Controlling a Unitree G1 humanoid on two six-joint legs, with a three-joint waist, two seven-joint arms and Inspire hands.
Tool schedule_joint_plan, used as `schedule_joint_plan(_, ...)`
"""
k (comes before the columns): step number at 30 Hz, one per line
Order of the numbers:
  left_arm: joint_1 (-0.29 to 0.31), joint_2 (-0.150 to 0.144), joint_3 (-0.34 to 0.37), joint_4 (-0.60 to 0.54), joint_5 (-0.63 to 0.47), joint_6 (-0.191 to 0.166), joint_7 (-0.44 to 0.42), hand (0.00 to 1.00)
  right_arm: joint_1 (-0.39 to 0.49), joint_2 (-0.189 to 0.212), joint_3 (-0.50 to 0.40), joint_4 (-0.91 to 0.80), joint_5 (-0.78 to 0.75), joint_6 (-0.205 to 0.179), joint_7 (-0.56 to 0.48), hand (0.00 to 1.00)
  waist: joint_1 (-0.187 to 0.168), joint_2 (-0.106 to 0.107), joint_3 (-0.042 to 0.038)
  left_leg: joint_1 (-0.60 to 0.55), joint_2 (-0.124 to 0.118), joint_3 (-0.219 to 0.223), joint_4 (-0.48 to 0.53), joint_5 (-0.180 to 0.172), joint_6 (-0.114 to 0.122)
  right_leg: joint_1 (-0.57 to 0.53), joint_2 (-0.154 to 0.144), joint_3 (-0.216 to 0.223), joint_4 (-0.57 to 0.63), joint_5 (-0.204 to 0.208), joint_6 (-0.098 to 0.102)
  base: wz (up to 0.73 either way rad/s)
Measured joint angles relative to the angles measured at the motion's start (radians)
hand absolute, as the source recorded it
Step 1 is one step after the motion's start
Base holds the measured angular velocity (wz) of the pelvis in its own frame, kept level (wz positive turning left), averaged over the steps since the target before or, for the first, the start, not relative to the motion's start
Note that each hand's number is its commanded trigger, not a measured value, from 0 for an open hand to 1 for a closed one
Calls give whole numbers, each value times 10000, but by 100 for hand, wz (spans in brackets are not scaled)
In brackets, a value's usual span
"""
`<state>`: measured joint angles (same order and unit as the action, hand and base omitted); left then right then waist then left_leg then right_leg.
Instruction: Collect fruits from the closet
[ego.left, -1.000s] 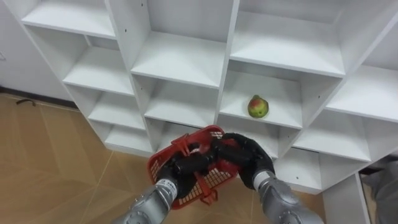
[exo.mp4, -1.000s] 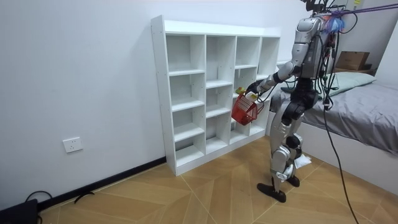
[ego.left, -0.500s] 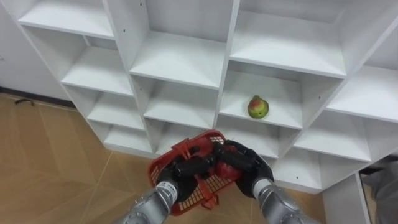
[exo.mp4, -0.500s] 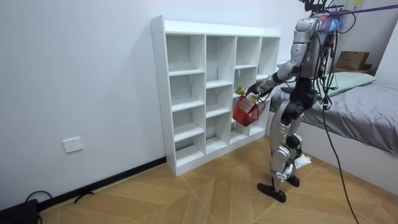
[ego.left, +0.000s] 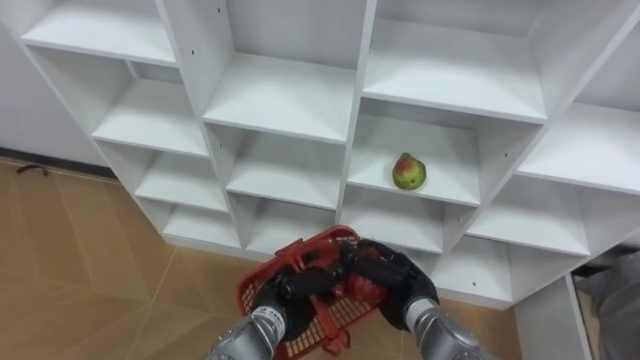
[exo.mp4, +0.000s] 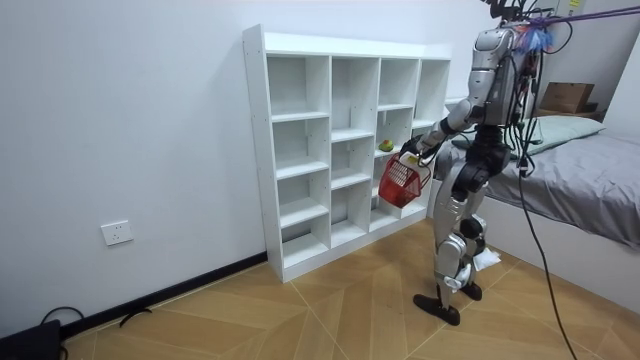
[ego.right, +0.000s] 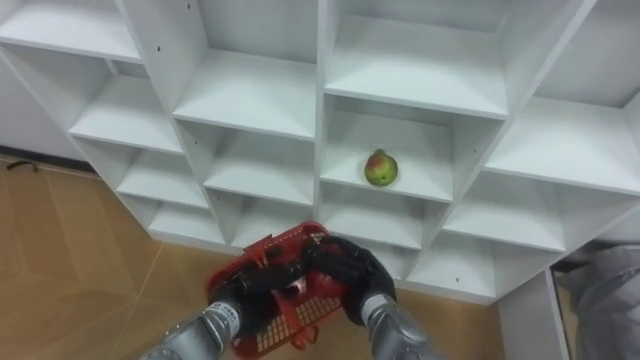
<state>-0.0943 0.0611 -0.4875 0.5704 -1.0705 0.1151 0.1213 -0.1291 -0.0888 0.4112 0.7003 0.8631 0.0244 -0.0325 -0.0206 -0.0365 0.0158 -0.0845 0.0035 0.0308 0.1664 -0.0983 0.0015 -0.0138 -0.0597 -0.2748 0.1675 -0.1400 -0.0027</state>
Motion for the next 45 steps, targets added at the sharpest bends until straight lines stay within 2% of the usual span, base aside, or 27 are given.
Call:
schedule_joint_plan(1, 0, 1, -43, 0, -11, 0, 15, 100, -1, -1, -11, 0, 1, -2, -60, 0, 5, 0, 0, -22, -1, 0, 1, -1, 0, -23, -1, -1, -1, 0, 0, 0)
schedule_joint_plan(6, 18, 0, -88, 10, -183, 0, 26, 100, -14, 17, -25, 16, -10, -16, -190, 0, 1, 0, 7, -4, -2, 0, -1, 0, 1, -9, -6, 2, 13, 1, -1, 0)
schedule_joint_plan(11, 31, 3, -88, 13, -401, -13, 29, 100, -31, 43, -22, 15, 48, -18, -210, 0, 11, -31, 75, -16, -1, -2, 21, -3, 4, -6, -6, 3, 11, -4, 5, 0)
schedule_joint_plan(45, 35, -1, -73, 14, -391, -84, 36, 100, -65, 63, -15, -79, -100, -17, -341, 0, 13, -65, 77, -60, -9, -5, 61, -4, 7, -50, -23, -9, 39, -8, 8, 0)
